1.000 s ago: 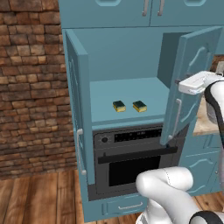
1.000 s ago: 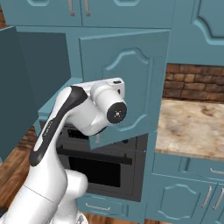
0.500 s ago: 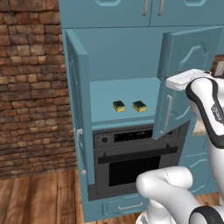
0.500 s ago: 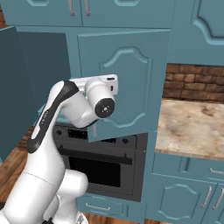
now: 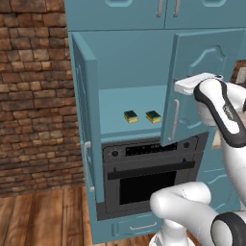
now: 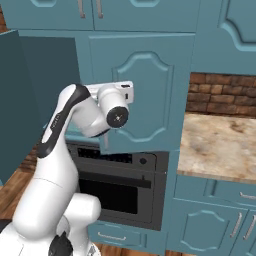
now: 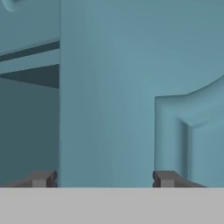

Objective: Pick up the sponge and sponge from the sink, and place them back in the cabinet, and close the cabinet doors.

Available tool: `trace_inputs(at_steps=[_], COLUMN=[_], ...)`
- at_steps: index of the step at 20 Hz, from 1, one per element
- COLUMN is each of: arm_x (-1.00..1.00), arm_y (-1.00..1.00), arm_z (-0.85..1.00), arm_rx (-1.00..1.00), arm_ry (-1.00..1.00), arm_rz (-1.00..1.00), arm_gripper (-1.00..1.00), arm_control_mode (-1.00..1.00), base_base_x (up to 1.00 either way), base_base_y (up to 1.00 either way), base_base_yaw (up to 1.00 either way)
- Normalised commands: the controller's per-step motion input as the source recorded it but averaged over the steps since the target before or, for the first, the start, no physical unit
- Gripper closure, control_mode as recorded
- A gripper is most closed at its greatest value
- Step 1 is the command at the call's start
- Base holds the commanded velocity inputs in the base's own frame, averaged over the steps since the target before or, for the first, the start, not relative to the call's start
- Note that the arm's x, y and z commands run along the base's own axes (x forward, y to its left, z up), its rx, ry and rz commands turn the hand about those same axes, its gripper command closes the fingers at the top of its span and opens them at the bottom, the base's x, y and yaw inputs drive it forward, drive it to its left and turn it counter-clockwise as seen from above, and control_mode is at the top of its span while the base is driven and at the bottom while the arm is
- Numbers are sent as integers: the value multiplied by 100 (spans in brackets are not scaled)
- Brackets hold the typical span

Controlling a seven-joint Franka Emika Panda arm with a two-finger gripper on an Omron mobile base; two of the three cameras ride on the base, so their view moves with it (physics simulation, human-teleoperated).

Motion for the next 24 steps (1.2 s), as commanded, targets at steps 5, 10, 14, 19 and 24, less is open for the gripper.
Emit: trace_inputs(at_steps=[5, 10, 14, 19, 24], arm_x=[32, 23, 11, 10, 9], arm_y=[0, 0, 0, 0, 0], arm_z=[0, 0, 0, 0, 0], arm_rx=[0, 0, 0, 0, 0], arm_ry=[0, 0, 0, 0, 0], arm_rz=[0, 0, 0, 0, 0], arm_gripper=[-100, -100, -100, -100, -100], arm_control_mode=[-100, -100, -100, -100, -100], base_base_x=[0, 0, 0, 0, 0], base_base_y=[0, 0, 0, 0, 0], base_base_yaw=[0, 0, 0, 0, 0])
